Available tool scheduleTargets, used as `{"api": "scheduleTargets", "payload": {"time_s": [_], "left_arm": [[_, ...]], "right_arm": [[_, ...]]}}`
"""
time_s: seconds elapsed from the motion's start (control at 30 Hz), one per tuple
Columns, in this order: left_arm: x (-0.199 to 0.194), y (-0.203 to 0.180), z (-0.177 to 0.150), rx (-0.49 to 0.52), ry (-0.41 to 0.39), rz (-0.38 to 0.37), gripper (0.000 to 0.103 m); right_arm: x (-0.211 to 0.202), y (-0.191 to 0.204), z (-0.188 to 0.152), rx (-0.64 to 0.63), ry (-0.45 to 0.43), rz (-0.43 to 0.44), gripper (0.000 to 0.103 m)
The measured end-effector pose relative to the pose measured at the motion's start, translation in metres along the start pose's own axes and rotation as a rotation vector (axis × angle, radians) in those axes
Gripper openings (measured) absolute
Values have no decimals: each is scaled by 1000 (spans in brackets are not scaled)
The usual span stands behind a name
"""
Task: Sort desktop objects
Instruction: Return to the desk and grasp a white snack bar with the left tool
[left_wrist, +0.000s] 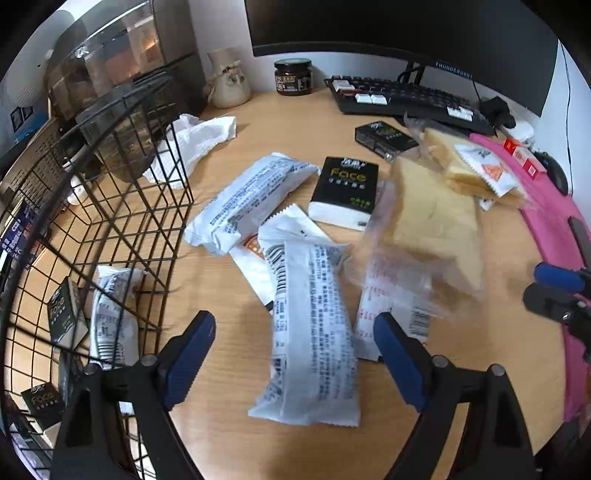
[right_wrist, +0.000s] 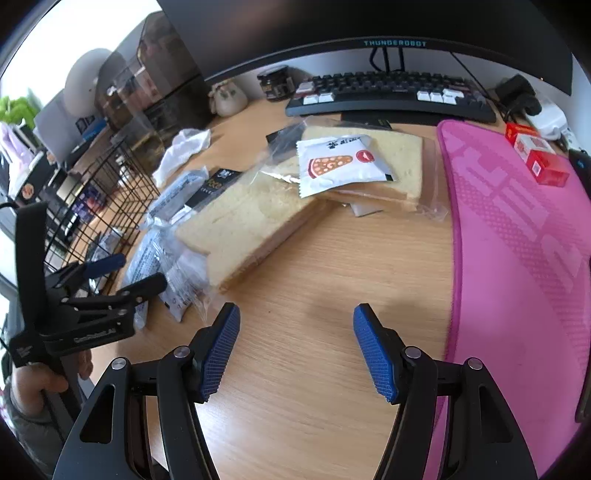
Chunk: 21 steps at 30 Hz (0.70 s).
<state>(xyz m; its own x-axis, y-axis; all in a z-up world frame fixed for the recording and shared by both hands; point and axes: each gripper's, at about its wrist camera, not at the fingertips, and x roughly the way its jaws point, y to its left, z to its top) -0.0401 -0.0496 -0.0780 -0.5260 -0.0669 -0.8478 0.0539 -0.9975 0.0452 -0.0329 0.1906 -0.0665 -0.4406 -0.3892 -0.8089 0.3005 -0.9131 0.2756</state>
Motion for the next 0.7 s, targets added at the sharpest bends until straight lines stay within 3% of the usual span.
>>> {"api": "scheduleTargets", "payload": {"time_s": [0.13, 0.17, 0.23, 0.27, 0.7], "left_arm": [[-1, 1, 1, 16, -20, -4, 86], [-2, 4, 1, 9, -21, -9, 81], [0, 8, 2, -1, -3, -27, 58], [2, 7, 3, 8, 9, -23, 53], [-2, -21, -9, 62, 22, -85, 42]], "right_arm": [[1, 0, 0, 7, 4, -5, 64], [1, 0, 0, 7, 4, -4, 64], [1, 0, 0, 7, 3, -1, 64], [1, 0, -1, 9, 3, -1, 64], [-1, -1, -1, 13, 2, 5, 64]]}}
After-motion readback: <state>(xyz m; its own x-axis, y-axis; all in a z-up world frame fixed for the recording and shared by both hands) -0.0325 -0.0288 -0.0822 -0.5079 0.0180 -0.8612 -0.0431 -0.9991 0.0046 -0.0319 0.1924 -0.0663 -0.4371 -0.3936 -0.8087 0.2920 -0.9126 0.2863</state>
